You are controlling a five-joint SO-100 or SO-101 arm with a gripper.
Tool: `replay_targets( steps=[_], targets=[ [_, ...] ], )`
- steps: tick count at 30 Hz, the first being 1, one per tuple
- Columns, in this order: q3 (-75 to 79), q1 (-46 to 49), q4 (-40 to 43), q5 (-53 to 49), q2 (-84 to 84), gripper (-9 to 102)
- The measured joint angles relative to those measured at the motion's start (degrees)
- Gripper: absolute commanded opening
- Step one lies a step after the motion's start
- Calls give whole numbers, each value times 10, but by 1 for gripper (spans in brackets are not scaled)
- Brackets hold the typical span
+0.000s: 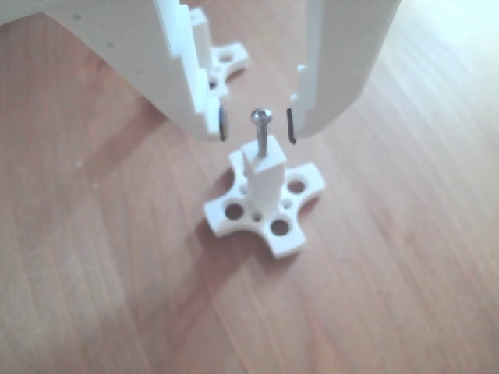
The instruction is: Grab the screw and set it in the hole.
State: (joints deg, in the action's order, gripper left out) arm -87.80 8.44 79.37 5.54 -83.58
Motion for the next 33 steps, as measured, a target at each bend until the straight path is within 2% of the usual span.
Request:
replay_targets(
  steps=[33],
  targets=[
    [0, -2, -19, 0, 11, 7]
  ],
)
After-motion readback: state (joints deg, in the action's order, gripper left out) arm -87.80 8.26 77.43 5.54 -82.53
